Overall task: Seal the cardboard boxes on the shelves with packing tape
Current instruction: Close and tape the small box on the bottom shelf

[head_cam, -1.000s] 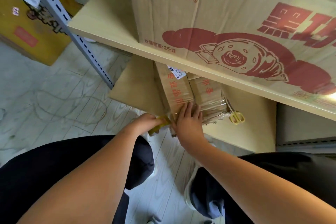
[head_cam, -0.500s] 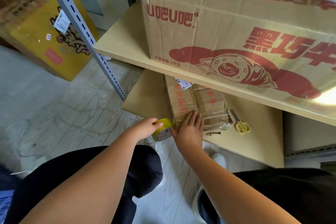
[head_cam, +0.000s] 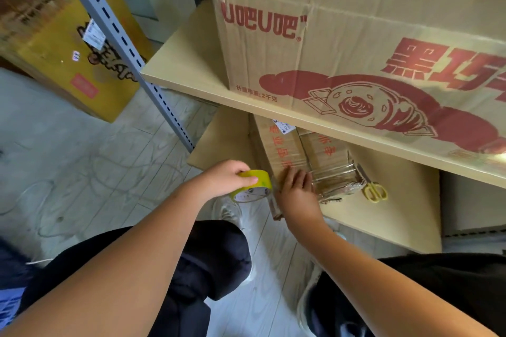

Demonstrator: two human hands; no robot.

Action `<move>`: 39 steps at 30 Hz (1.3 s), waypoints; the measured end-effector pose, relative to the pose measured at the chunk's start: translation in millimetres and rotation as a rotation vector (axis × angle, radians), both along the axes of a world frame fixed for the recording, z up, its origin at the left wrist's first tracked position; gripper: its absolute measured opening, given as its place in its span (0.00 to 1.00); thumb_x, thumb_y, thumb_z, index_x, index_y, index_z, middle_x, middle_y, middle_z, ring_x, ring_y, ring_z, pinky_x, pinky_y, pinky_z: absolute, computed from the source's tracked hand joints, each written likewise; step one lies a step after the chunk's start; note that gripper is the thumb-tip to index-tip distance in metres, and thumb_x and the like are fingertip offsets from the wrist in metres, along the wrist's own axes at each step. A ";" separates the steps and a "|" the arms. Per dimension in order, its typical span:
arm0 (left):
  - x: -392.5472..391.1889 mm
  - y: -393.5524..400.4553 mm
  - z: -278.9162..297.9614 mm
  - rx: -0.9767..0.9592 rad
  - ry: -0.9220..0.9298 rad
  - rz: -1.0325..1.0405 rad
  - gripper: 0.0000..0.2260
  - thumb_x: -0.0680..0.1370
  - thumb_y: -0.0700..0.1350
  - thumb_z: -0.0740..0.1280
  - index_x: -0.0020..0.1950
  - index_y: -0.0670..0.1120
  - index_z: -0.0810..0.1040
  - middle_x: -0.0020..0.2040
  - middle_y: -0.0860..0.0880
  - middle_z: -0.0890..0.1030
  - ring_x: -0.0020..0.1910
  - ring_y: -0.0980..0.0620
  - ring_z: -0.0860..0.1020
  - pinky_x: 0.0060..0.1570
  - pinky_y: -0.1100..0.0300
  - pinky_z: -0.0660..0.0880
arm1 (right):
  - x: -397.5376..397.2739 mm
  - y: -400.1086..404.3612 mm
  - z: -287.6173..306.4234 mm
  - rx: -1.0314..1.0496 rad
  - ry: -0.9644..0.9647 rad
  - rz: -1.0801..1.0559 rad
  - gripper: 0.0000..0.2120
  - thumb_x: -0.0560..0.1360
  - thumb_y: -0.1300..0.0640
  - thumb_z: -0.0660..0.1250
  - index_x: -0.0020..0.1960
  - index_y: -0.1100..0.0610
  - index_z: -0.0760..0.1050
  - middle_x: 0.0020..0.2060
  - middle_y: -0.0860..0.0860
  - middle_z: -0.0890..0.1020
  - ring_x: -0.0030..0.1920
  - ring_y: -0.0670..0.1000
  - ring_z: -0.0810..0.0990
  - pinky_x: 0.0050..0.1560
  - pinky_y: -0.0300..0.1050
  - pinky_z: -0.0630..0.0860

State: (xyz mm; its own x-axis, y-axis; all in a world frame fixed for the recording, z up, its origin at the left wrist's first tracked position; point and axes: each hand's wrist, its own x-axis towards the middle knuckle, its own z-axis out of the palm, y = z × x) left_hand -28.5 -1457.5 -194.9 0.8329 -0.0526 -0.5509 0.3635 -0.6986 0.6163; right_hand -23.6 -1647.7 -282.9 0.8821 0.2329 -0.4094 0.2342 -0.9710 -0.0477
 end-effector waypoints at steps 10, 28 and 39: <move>52.0 -75.3 44.8 -0.379 -0.159 -0.019 0.07 0.78 0.44 0.71 0.55 0.48 0.81 0.51 0.48 0.84 0.50 0.55 0.82 0.53 0.63 0.76 | 76.9 -129.6 83.0 0.460 0.044 -0.106 0.24 0.83 0.47 0.55 0.76 0.55 0.62 0.66 0.64 0.74 0.62 0.65 0.75 0.57 0.50 0.71; 26.6 -22.7 -67.3 0.304 -0.095 -0.026 0.14 0.75 0.60 0.70 0.45 0.50 0.76 0.44 0.50 0.79 0.44 0.49 0.77 0.40 0.57 0.71 | 56.8 -79.1 73.7 0.171 0.306 -0.164 0.41 0.74 0.25 0.48 0.74 0.52 0.68 0.73 0.60 0.68 0.75 0.62 0.62 0.72 0.58 0.64; 8.3 16.3 -122.2 0.193 0.098 0.094 0.17 0.76 0.58 0.69 0.47 0.43 0.79 0.45 0.46 0.80 0.43 0.48 0.78 0.41 0.59 0.71 | 55.2 -25.8 38.3 -0.090 0.274 -0.409 0.60 0.60 0.16 0.53 0.80 0.51 0.49 0.76 0.69 0.38 0.77 0.69 0.37 0.73 0.69 0.46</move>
